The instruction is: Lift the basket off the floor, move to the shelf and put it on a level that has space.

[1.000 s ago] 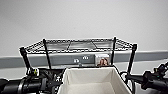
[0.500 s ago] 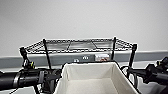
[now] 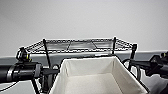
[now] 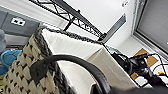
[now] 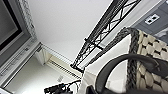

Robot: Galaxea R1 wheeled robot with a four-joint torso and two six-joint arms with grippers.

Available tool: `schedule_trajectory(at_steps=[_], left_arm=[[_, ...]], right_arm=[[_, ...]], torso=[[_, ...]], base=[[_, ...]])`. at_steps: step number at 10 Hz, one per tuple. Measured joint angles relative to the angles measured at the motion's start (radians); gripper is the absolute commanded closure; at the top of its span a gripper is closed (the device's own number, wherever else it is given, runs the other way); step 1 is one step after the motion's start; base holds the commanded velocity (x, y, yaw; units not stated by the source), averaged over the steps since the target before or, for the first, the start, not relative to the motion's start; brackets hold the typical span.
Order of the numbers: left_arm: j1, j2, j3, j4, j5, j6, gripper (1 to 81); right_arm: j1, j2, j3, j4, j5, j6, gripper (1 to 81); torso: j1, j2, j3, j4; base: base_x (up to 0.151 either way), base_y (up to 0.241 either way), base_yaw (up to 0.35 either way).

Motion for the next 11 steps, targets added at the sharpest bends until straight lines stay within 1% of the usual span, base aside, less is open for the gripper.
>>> schedule_trajectory(at_steps=[2,5,8,11], left_arm=[[-0.069,0.000,0.001,-0.049,0.028,-0.002,81.1],[-0.160,-0.003,-0.007,-0.127,0.064,-0.003,81.1],[-0.237,-0.002,-0.043,-0.190,0.098,-0.003,81.1],[-0.303,0.029,-0.095,-0.246,0.142,-0.003,81.1]], right_arm=[[0.039,0.000,-0.015,0.015,-0.029,0.026,81.1],[0.107,0.008,-0.027,0.018,-0.048,0.079,81.1],[0.180,0.021,-0.043,0.018,-0.080,0.132,81.1],[0.244,0.029,-0.076,0.019,-0.123,0.180,81.1]], torso=[[0.000,0.000,0.000,0.000],[0.000,0.000,0.000,0.000],[0.000,0.000,0.000,0.000],[0.000,0.000,0.000,0.000]], base=[[0.000,0.000,0.000],[0.000,0.000,0.000],[0.000,0.000,0.000],[0.000,0.000,0.000]])
